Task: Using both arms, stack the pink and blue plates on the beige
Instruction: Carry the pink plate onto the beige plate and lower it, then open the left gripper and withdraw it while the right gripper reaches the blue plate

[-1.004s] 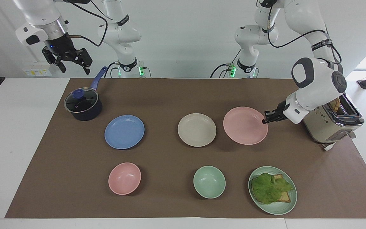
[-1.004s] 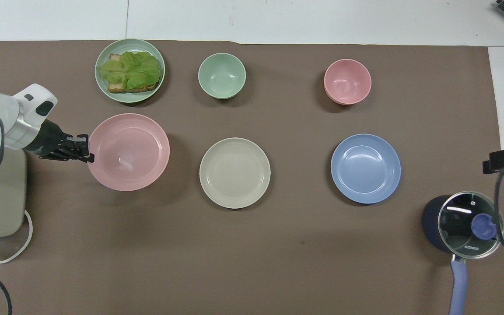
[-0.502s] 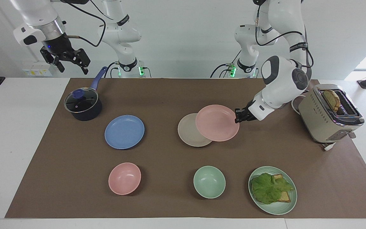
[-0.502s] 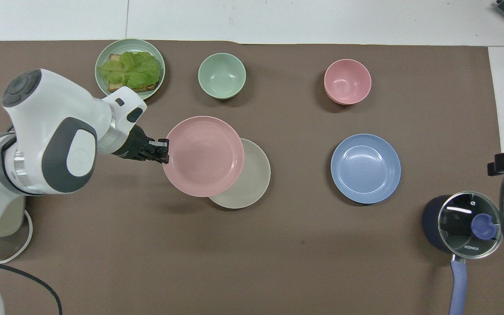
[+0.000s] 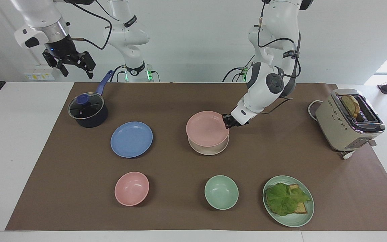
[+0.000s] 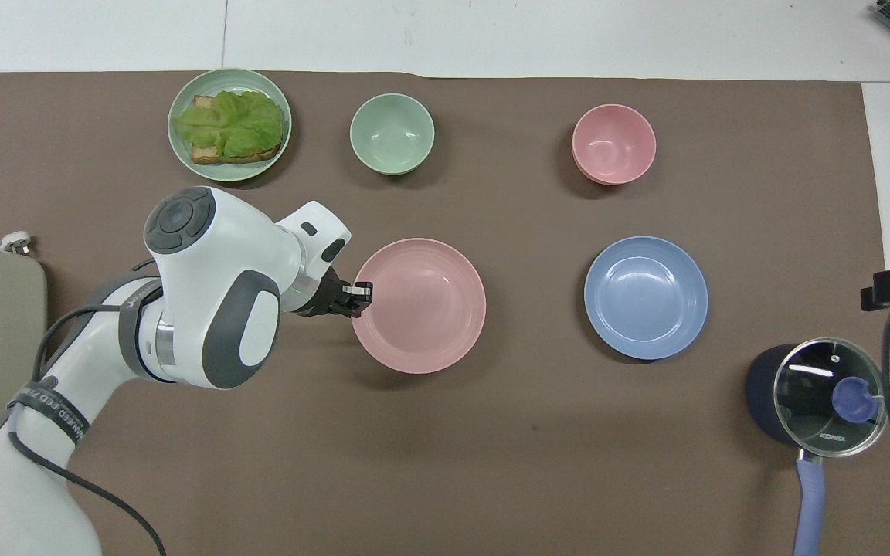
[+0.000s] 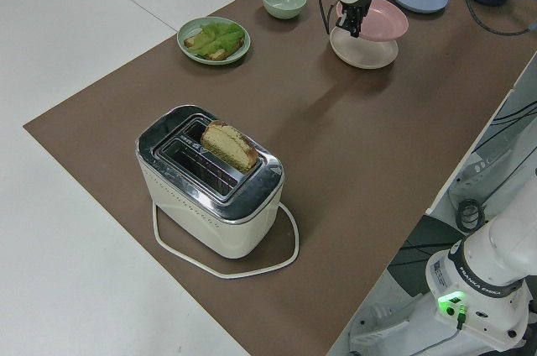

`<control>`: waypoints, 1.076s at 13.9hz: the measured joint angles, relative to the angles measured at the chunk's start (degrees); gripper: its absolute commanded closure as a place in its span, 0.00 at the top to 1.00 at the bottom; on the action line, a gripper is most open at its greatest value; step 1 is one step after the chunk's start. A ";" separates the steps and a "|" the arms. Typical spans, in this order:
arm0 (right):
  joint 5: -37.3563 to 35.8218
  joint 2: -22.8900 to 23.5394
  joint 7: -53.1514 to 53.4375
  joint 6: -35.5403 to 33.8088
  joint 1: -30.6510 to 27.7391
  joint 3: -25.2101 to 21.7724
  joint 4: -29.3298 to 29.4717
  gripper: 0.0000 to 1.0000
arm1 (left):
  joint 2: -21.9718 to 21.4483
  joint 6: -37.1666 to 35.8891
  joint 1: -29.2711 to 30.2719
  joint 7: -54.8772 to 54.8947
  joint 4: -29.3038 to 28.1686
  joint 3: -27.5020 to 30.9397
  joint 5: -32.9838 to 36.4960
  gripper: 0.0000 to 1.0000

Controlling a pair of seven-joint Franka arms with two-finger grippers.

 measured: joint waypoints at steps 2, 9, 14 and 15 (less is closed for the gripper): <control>0.00 0.00 0.00 0.00 0.00 0.00 -0.01 1.00 | 0.65 1.25 -0.11 0.00 -0.98 0.00 0.00 0.00; 0.00 -0.33 0.00 0.00 -0.01 -0.01 -0.12 1.00 | 1.22 2.69 -0.77 0.00 -1.19 -0.01 -0.02 1.00; 0.00 -0.34 0.00 0.33 -0.01 -0.01 -0.57 1.00 | 1.11 3.31 -0.75 0.00 -0.79 0.79 -0.02 1.00; 0.00 -0.34 0.00 1.26 -0.01 -0.01 -1.02 1.00 | 0.97 3.29 -0.15 0.00 -0.22 1.39 -0.02 1.00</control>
